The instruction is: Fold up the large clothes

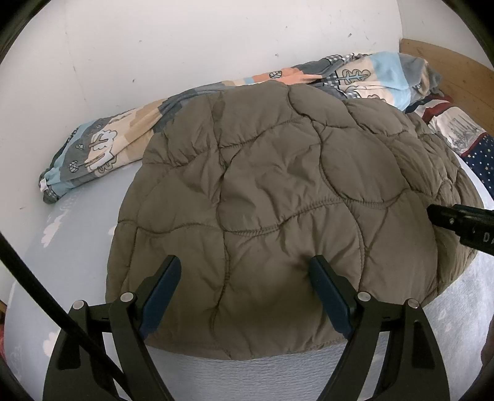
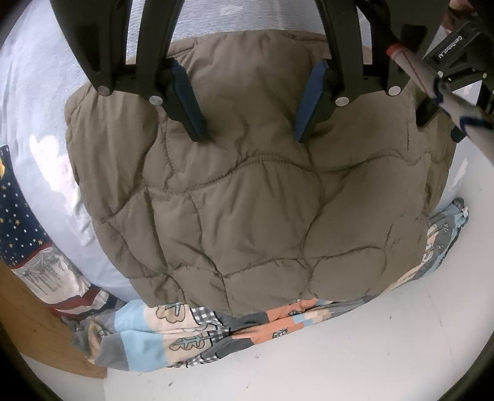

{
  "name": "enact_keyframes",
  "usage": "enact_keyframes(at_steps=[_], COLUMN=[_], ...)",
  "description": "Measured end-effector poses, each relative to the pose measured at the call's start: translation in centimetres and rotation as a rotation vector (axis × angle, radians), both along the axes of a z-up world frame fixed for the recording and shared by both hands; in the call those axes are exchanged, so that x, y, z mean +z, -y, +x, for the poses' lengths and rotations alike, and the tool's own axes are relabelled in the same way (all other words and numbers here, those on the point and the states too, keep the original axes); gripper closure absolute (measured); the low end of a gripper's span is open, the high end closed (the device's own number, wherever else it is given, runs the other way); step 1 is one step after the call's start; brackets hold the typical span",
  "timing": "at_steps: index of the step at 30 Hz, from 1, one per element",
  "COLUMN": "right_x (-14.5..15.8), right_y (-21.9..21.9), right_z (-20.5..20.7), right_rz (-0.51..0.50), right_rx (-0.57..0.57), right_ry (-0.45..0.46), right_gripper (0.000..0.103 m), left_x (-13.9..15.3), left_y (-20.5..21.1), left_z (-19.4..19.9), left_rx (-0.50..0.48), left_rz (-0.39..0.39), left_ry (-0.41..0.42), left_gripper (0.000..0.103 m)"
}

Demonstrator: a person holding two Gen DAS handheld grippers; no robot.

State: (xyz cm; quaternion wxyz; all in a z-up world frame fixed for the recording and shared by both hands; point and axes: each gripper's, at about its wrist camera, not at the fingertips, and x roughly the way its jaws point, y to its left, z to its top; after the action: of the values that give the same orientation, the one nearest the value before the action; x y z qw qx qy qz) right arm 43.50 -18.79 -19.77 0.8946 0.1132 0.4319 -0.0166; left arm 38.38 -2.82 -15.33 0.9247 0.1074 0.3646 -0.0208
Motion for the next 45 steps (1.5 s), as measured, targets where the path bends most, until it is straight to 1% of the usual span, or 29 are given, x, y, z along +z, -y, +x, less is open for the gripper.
enact_keyframes(at_steps=[3, 6, 10, 13, 15, 18, 19, 20, 21, 22, 24, 27, 30, 32, 33, 34, 36, 37, 39, 40, 41, 43, 44, 45], right_x=[0.7, 2.2, 3.7, 4.8, 5.6, 7.1, 7.7, 8.0, 8.2, 8.3, 8.2, 7.2, 4.3, 1.7, 0.9, 0.4, 0.6, 1.1, 2.9, 3.6, 4.7, 5.7, 6.0, 6.1], right_y=[0.1, 0.0, 0.0, -0.7, -1.8, -4.2, -5.4, -6.2, -7.2, -8.5, -10.2, -13.5, -15.6, -16.3, -16.4, -16.1, -15.4, -15.2, -13.7, -13.0, -11.3, -8.6, -6.4, -5.1], right_z=[-0.2, -0.5, -0.6, -0.1, 1.2, 4.6, 6.3, 7.4, 8.8, 10.7, 12.8, 15.9, 19.0, 20.8, 21.3, 21.8, 21.8, 21.6, 20.0, 19.3, 17.7, 15.9, 14.3, 13.5], right_rz=[0.001, -0.013, -0.014, -0.009, -0.004, 0.007, 0.005, 0.006, -0.002, -0.009, 0.004, -0.031, -0.087, -0.126, -0.129, -0.111, -0.078, -0.058, 0.033, 0.062, 0.097, 0.108, 0.09, 0.073], right_rx=[-0.007, -0.002, 0.005, 0.015, 0.036, 0.069, 0.094, 0.111, 0.128, 0.145, 0.165, 0.214, 0.221, 0.237, 0.242, 0.237, 0.233, 0.236, 0.257, 0.257, 0.241, 0.207, 0.168, 0.146], right_ry=[0.022, 0.071, 0.103, 0.122, 0.117, 0.109, 0.108, 0.107, 0.095, 0.078, 0.065, 0.04, -0.051, -0.129, -0.15, -0.163, -0.167, -0.155, -0.086, -0.062, -0.022, 0.012, 0.025, 0.031], right_gripper=[0.037, 0.037, 0.037, 0.037, 0.037, 0.037, 0.04, 0.045, 0.063, 0.071, 0.071, 0.071, 0.071, 0.071, 0.07, 0.07, 0.07, 0.07, 0.07, 0.07, 0.069, 0.06, 0.06, 0.06], left_x=[0.2, 1.0, 2.1, 2.0, 1.6, 0.8, 0.7, 0.6, 0.5, 0.5, 0.6, 0.6, 0.1, -0.1, -0.1, 0.0, 0.5, 0.9, 1.8, 2.2, 2.7, 3.3, 3.3, 3.3], left_y=[-0.1, -0.8, -3.2, -6.2, -8.5, -10.9, -11.5, -11.9, -12.2, -12.4, -12.4, -12.0, -12.0, -12.0, -12.0, -12.0, -12.0, -12.0, -11.9, -11.8, -11.5, -11.0, -10.7, -10.4], left_z=[0.0, 0.0, 0.5, 1.5, 2.2, 2.9, 3.0, 3.0, 3.0, 3.1, 3.1, 3.3, 3.6, 3.8, 3.9, 4.0, 3.9, 3.7, 3.2, 3.0, 2.7, 2.4, 2.4, 2.5], left_rx=[0.006, 0.021, 0.075, 0.153, 0.211, 0.264, 0.277, 0.284, 0.286, 0.287, 0.284, 0.264, 0.256, 0.254, 0.252, 0.25, 0.246, 0.244, 0.231, 0.222, 0.208, 0.183, 0.174, 0.167], left_rz=[-0.006, -0.026, -0.07, -0.111, -0.149, -0.173, -0.184, -0.197, -0.206, -0.212, -0.205, -0.191, -0.197, -0.209, -0.207, -0.204, -0.212, -0.226, -0.253, -0.258, -0.258, -0.253, -0.242, -0.234], left_ry=[0.003, 0.023, 0.034, 0.001, -0.037, -0.083, -0.092, -0.099, -0.103, -0.104, -0.098, -0.092, -0.107, -0.113, -0.114, -0.112, -0.097, -0.081, -0.048, -0.034, -0.015, 0.008, 0.011, 0.009], left_gripper=[0.019, 0.019, 0.019, 0.019, 0.019, 0.019, 0.019, 0.019, 0.019, 0.019, 0.019, 0.019, 0.019, 0.019, 0.019, 0.019, 0.019, 0.019, 0.019, 0.019, 0.019, 0.019, 0.019, 0.019])
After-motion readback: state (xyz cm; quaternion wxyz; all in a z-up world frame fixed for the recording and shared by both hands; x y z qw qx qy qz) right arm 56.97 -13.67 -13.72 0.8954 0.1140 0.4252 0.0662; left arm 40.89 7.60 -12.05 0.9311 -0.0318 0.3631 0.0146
